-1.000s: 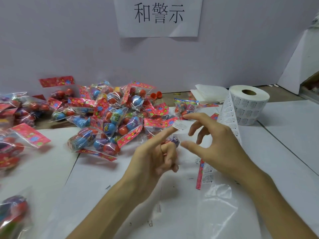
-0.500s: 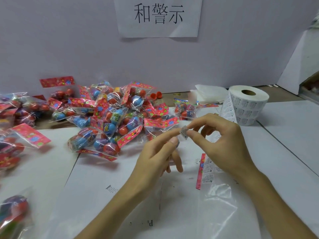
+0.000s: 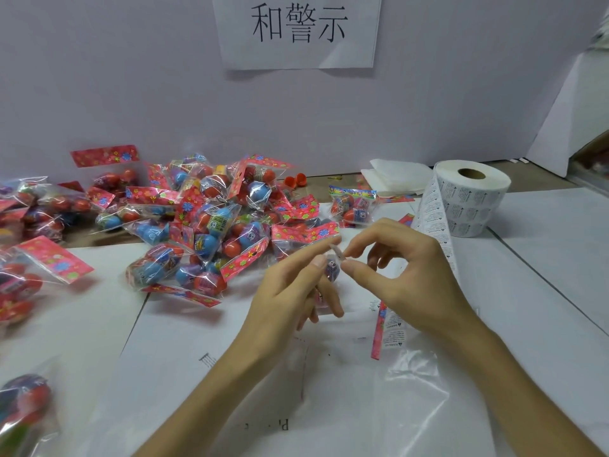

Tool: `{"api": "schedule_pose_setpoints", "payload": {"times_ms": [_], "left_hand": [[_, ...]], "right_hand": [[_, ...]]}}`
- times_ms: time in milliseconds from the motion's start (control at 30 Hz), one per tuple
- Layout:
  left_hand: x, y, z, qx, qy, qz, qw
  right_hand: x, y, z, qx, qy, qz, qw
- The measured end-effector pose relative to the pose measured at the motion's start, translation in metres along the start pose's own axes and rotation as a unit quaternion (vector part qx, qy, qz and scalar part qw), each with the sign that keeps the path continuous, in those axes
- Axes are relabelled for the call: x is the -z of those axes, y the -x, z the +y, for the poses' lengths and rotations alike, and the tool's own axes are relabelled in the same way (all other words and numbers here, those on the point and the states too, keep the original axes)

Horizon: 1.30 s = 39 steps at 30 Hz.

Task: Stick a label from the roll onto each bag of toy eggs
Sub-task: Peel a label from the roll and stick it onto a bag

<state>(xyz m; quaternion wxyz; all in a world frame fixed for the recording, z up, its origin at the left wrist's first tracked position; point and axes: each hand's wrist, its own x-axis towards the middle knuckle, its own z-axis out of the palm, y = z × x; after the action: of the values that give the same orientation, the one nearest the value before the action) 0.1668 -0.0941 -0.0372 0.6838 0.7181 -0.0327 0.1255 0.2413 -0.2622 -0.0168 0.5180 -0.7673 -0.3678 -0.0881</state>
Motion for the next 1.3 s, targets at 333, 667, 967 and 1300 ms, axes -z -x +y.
{"api": "schedule_pose_setpoints", "payload": {"times_ms": [333, 667, 967, 1300], "left_hand": [[0.021, -0.005, -0.011, 0.000, -0.278, 0.231, 0.933], [0.016, -0.002, -0.015, 0.054, -0.443, 0.132, 0.885], [0.009, -0.002, -0.006, -0.089, -0.221, 0.210, 0.948], [0.014, -0.006, 0.002, 0.086, 0.062, 0.128, 0.986]], "right_hand": [[0.000, -0.005, 0.004, -0.181, -0.159, -0.009, 0.971], [-0.016, -0.002, 0.011, -0.292, -0.186, -0.034, 0.938], [-0.004, -0.006, -0.004, -0.231, -0.272, 0.030, 0.934], [0.004, -0.006, -0.008, -0.183, -0.372, -0.019, 0.910]]}}
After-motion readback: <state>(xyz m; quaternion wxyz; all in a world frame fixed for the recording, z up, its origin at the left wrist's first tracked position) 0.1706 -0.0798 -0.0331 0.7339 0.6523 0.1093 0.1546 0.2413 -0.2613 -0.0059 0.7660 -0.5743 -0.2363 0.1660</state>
